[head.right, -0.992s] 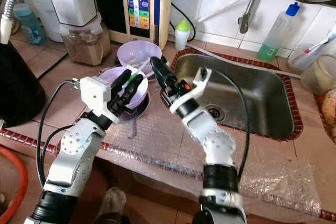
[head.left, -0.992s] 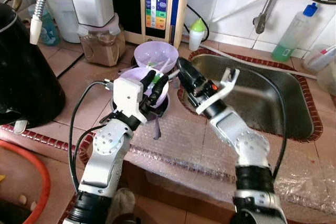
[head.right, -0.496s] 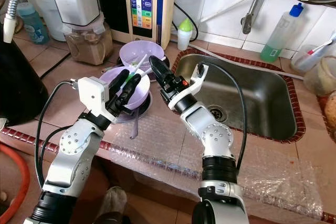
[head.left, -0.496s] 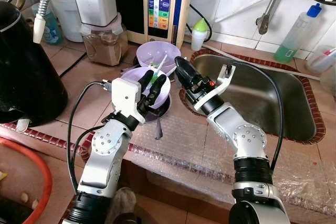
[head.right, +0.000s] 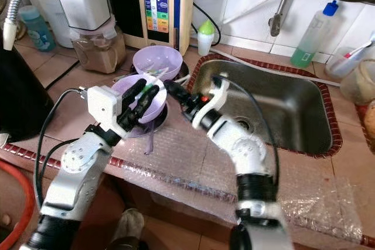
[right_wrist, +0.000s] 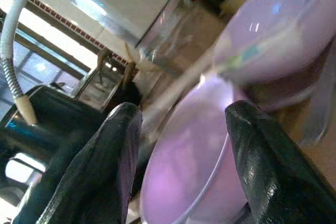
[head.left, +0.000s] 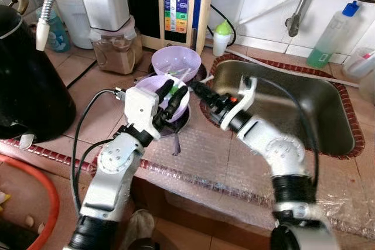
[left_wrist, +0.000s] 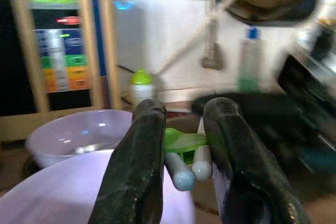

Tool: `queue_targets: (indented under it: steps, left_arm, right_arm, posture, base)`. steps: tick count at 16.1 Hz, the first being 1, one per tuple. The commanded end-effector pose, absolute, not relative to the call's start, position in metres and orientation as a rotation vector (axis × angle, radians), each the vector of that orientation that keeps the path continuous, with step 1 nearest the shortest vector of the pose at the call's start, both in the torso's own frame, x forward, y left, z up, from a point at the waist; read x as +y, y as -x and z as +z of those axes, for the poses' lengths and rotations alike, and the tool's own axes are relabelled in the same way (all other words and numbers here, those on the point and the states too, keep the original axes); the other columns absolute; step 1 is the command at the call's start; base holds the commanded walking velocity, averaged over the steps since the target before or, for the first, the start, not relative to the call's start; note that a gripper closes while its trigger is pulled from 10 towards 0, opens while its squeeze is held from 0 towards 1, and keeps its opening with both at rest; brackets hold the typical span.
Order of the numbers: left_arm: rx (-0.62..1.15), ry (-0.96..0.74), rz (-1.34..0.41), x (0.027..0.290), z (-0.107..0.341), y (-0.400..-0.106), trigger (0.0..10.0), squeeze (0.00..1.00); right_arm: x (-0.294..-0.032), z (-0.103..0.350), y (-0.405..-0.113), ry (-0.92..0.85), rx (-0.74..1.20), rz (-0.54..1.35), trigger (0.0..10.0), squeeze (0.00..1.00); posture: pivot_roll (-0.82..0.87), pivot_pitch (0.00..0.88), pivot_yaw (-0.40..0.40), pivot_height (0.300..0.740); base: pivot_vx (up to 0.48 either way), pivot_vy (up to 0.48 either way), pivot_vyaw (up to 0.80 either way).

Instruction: Kitchen organization

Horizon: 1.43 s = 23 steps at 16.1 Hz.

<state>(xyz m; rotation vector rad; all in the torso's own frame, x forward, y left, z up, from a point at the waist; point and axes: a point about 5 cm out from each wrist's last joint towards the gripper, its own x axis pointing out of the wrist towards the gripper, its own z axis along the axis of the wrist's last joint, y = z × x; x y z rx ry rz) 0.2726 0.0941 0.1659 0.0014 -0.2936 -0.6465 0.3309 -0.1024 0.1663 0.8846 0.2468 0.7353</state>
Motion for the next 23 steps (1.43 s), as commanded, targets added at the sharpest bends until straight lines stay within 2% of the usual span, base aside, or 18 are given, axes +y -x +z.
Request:
queue_targets:
  steps: [1,3,4,5,6,7,9,14,15,17,23]
  left_arm:
    - [-0.295,-0.010,-0.687,0.092,0.167,-0.268,0.0,0.00]
    - [-0.292,-0.009,-0.684,0.093,0.166,-0.267,0.0,0.00]
    - [-0.293,-0.002,-0.670,0.092,0.166,-0.267,0.0,0.00]
    - [-0.293,0.001,-0.662,0.092,0.165,-0.268,0.0,0.00]
    - [-0.292,0.004,-0.655,0.092,0.165,-0.268,0.0,0.00]
    - [-0.292,0.006,-0.650,0.092,0.164,-0.269,0.0,0.00]
    - [-0.296,0.008,-0.627,0.093,0.164,-0.272,0.0,0.00]
    - [-0.306,0.001,-0.592,0.095,0.163,-0.276,0.0,0.00]
    - [-0.310,0.000,-0.581,0.095,0.164,-0.278,0.7,0.00]
    - [-0.312,0.001,-0.574,0.096,0.163,-0.278,1.4,0.00]
    - [-0.313,0.005,-0.598,0.090,0.161,-0.279,1.7,0.00]
  right_arm:
    - [-0.103,0.175,-0.336,-0.865,0.218,0.738,10.0,0.00]
    - [-0.101,0.177,-0.340,-0.912,0.191,0.692,10.0,0.00]
    - [-0.094,0.179,-0.340,-0.991,0.159,0.678,10.0,0.00]
    - [-0.090,0.181,-0.339,-1.037,0.146,0.672,9.6,0.00]
    - [-0.087,0.181,-0.337,-1.080,0.141,0.668,6.5,0.00]
    - [-0.084,0.180,-0.335,-1.115,0.144,0.670,0.0,0.00]
    - [-0.076,0.179,-0.330,-1.157,0.152,0.665,0.0,0.00]
    - [-0.082,0.176,-0.325,-1.194,0.157,0.626,0.0,0.00]
    - [-0.085,0.176,-0.324,-1.198,0.155,0.616,0.0,0.00]
    - [-0.087,0.174,-0.324,-1.206,0.156,0.599,0.0,0.00]
    - [-0.081,0.173,-0.323,-1.226,0.164,0.601,0.0,0.00]
  posture:
    - [0.05,0.000,0.021,0.740]
    - [0.06,0.000,0.021,0.740]
    - [0.06,0.000,0.018,0.740]
    - [0.06,0.000,0.017,0.740]
    - [0.06,0.000,0.015,0.740]
    - [0.06,0.000,0.014,0.740]
    - [0.06,0.000,0.009,0.740]
    - [0.05,0.000,-0.001,0.740]
    - [0.04,0.000,-0.002,0.740]
    - [0.04,0.000,-0.001,0.740]
    - [0.04,0.000,0.001,0.740]
  base:
    - [0.000,0.000,0.00]
    - [0.000,0.000,0.00]
    - [0.000,0.000,0.00]
    - [0.000,0.000,0.00]
    - [0.000,0.000,0.00]
    - [0.000,0.000,0.00]
    - [0.000,0.000,0.00]
    - [0.000,0.000,0.00]
    - [0.000,0.000,0.00]
    - [0.000,0.000,0.00]
    - [0.000,0.000,0.00]
